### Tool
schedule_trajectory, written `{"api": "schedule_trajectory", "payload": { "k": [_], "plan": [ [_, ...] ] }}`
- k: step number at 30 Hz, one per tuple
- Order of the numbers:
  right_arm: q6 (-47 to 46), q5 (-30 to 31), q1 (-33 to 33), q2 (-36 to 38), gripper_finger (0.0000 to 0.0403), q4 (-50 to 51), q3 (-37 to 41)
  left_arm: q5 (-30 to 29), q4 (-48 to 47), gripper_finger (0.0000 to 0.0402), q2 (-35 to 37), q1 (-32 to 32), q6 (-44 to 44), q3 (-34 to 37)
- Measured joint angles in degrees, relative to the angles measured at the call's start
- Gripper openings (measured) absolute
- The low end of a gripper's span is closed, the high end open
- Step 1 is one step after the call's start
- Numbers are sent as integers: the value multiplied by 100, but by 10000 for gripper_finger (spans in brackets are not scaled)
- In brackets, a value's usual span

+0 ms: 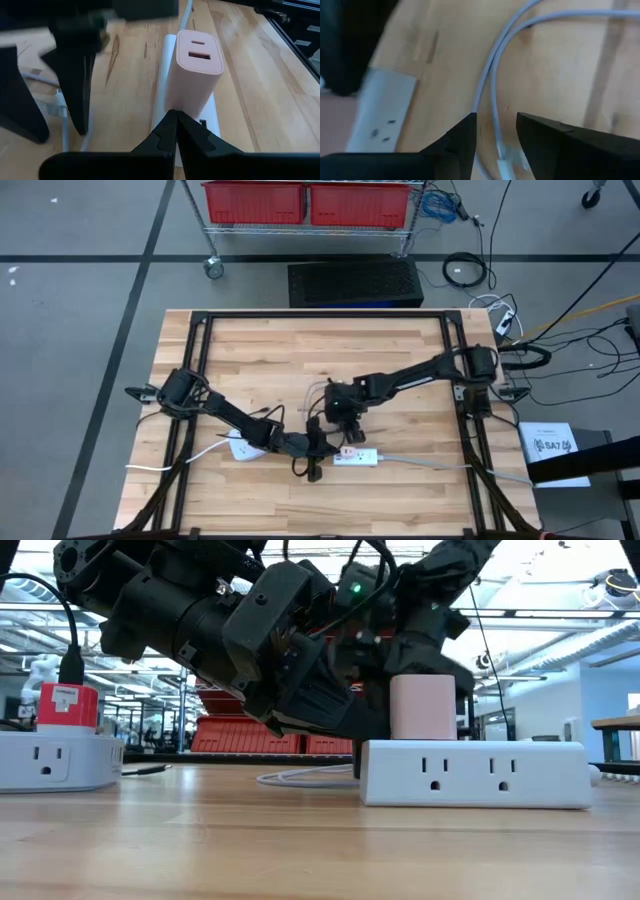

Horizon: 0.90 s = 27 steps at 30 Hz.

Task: Insert USB
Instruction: Insert the pink charger cable into the pink charger adapter on the right white outlet extension

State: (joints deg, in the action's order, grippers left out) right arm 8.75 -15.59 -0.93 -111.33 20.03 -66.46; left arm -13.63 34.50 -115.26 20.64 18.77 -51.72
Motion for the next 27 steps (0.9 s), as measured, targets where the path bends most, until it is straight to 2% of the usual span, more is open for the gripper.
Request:
{"api": "schedule_trajectory", "payload": {
  "k": [6,12,17,24,27],
  "plan": [
    [-31,-169,28,-394,98,74,-176,-2,-4,21,0,3,21,0],
    [14,-28,27,-296,11,86,-217,-4,-4,21,0,5,19,0],
    [7,97,-2,54,4,235,-305,-4,-9,21,0,5,-24,-2],
    [-116,915,-180,1040,1,478,-329,-4,-9,21,0,3,-123,-2],
    [-256,1023,-360,1537,1,396,-331,-4,-8,21,0,3,-127,-2]
  ]
}}
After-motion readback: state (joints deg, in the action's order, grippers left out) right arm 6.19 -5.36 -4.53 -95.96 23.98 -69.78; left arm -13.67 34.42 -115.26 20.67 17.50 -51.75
